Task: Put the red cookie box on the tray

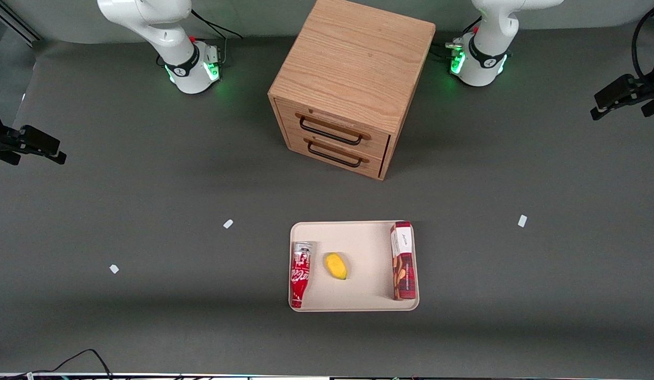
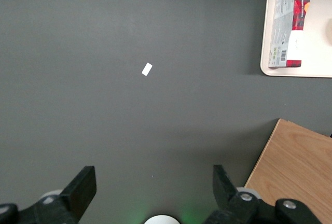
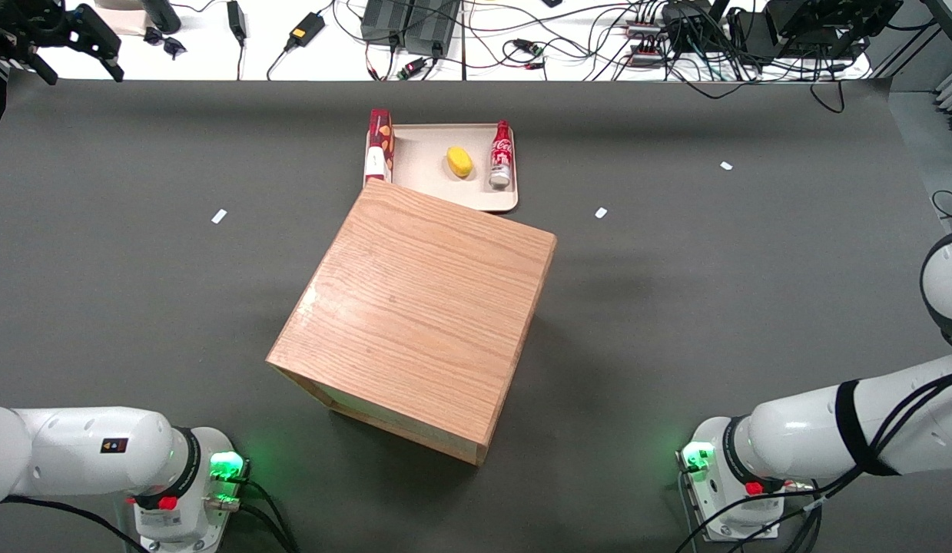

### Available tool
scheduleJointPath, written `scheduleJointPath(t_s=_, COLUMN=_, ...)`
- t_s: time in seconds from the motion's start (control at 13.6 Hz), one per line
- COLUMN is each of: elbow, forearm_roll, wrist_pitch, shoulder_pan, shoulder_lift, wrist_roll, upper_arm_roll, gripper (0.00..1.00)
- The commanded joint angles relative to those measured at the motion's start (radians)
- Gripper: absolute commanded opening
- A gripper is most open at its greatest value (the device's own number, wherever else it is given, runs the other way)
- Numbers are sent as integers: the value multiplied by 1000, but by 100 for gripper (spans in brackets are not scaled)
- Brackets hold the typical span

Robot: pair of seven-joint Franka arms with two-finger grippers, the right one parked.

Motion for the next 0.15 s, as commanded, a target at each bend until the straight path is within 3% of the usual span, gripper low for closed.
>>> scheduleJointPath(t_s=0.0, elbow=-18, forearm_roll=25, wrist_pitch=-32, shoulder_pan=3, shoulder_lift=-40, wrist_roll=9, upper_arm_roll=-19, gripper=100)
scheduleJointPath(t_s=0.07, elbow=-12, forearm_roll=25, wrist_pitch=-35, shoulder_pan=5, shoulder_lift=-40, wrist_roll=9, upper_arm_roll=-19, gripper=100)
